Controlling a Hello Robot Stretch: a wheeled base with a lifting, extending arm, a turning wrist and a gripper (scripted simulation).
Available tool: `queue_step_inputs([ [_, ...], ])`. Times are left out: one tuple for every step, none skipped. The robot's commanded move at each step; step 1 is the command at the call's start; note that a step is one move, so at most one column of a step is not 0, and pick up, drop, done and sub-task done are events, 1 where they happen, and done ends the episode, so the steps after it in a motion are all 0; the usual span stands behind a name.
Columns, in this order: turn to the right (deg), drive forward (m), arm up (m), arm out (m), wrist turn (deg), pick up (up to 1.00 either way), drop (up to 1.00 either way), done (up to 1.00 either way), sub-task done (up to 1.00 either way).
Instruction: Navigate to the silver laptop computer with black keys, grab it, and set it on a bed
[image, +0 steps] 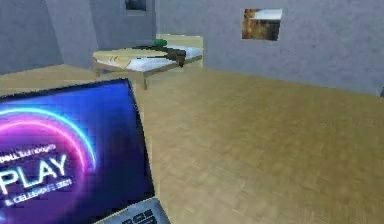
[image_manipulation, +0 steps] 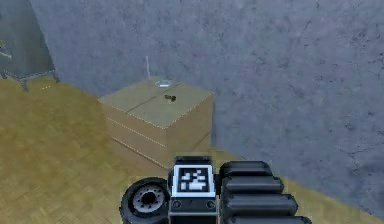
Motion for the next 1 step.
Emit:
queue_step_inputs([
  [0.0,1.00,0.00,0.00,0.0,0.00,0.00,0.00,0.00],
])
